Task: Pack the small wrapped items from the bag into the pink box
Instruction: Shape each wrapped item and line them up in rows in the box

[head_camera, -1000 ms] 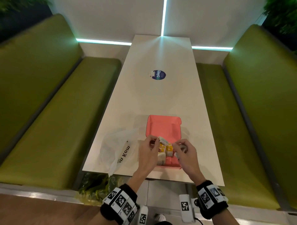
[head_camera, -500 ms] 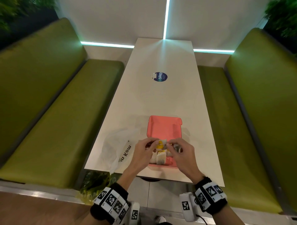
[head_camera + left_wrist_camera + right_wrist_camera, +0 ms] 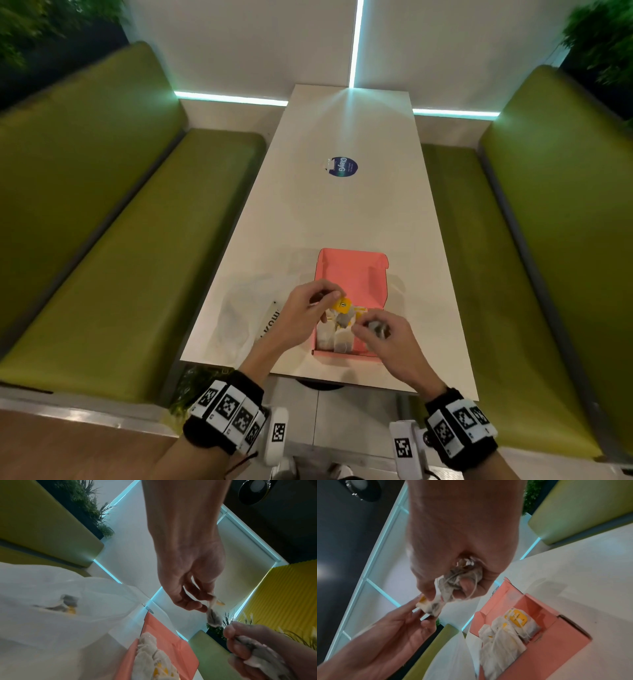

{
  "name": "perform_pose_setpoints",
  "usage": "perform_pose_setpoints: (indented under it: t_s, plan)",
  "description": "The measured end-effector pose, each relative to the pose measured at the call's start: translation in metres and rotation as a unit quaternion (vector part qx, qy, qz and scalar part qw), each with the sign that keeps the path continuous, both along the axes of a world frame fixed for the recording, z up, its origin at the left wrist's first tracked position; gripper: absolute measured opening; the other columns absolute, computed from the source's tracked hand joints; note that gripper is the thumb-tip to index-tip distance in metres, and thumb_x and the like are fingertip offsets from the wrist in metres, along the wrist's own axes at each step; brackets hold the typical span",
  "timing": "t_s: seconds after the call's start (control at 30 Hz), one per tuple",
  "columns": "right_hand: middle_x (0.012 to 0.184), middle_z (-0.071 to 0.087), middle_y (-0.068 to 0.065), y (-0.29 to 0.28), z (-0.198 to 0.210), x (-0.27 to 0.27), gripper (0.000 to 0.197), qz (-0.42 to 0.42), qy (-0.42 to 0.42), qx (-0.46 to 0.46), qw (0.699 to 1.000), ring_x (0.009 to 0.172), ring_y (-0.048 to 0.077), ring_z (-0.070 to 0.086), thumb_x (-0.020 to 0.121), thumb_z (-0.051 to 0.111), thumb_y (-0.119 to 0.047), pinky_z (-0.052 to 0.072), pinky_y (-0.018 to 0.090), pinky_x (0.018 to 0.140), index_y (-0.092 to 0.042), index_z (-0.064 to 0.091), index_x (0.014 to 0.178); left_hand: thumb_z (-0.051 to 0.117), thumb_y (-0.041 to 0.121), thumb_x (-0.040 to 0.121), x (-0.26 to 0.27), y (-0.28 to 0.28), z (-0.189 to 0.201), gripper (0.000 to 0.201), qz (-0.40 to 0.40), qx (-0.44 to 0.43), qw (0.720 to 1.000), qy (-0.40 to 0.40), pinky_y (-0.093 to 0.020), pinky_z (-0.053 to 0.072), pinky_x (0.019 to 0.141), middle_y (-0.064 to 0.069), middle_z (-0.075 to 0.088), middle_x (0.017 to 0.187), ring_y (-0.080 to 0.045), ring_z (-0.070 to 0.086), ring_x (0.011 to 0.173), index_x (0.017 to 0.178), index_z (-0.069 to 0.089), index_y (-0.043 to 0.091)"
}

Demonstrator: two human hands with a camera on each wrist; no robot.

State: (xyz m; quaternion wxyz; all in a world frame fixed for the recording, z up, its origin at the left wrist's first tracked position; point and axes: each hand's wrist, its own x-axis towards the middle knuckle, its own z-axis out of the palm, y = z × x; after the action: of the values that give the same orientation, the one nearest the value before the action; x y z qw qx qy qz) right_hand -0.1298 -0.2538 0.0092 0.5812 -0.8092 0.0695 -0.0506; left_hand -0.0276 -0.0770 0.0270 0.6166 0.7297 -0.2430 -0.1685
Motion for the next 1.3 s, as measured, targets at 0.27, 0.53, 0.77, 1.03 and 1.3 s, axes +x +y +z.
perform_pose_setpoints:
  t_s: [0.27,0.53,0.77,1.03,1.3]
  plan:
    - [0.084,0.073,-0.001,0.008,0.011,0.012,0.01,0.06,0.032,0.031,0.997,0.073,0.024,0.061,0.095,0.065,-0.026,0.05,0.039,0.071,-0.029,0.074,0.092,0.056,0.011,0.1,0.005,0.003,0.014,0.016,-0.072,0.038,0.997,-0.002,-0.033,0.047,0.06,0.001,0.067,0.085,-0.009,0.054,0.067,0.101,0.071,0.005]
    - [0.075,0.071,-0.004,0.012,0.018,0.014,0.013,-0.009,-0.019,0.039,0.999,0.068,0.017,0.059,0.093,0.067,-0.015,0.047,0.033,0.068,-0.018,0.076,0.083,0.07,0.019,0.092,-0.006,0.008,0.01,0.013,-0.019,0.023,1.0,-0.002,-0.02,0.048,0.065,0.001,0.071,0.093,-0.014,0.065,0.08,0.104,0.067,0.014]
    - [0.082,0.071,0.0,0.015,0.001,0.01,0.003,-0.017,0.016,-0.015,1.0,0.08,0.02,0.063,0.089,0.072,-0.027,0.051,0.047,0.079,-0.027,0.075,0.09,0.065,0.009,0.094,-0.009,0.008,0.006,0.006,0.02,0.035,0.998,-0.037,-0.027,0.055,0.074,0.005,0.07,0.086,-0.009,0.066,0.08,0.098,0.069,0.011]
    - [0.07,0.063,0.007,0.006,0.024,0.014,0.011,-0.032,0.002,-0.049,0.998,0.064,0.012,0.055,0.084,0.077,-0.032,0.048,0.027,0.064,-0.031,0.072,0.094,0.06,0.004,0.097,-0.013,0.007,0.0,0.006,-0.004,0.031,0.999,-0.022,-0.016,0.05,0.069,0.007,0.07,0.084,-0.003,0.068,0.074,0.099,0.065,0.004]
    - [0.07,0.063,-0.009,0.009,0.022,0.021,0.011,0.026,0.005,-0.131,0.991,0.065,0.007,0.054,0.089,0.072,-0.028,0.044,0.021,0.059,-0.025,0.068,0.08,0.072,0.015,0.09,-0.018,0.01,-0.011,0.016,-0.02,0.026,0.999,-0.014,-0.031,0.059,0.076,-0.001,0.07,0.092,-0.017,0.072,0.084,0.102,0.062,0.013]
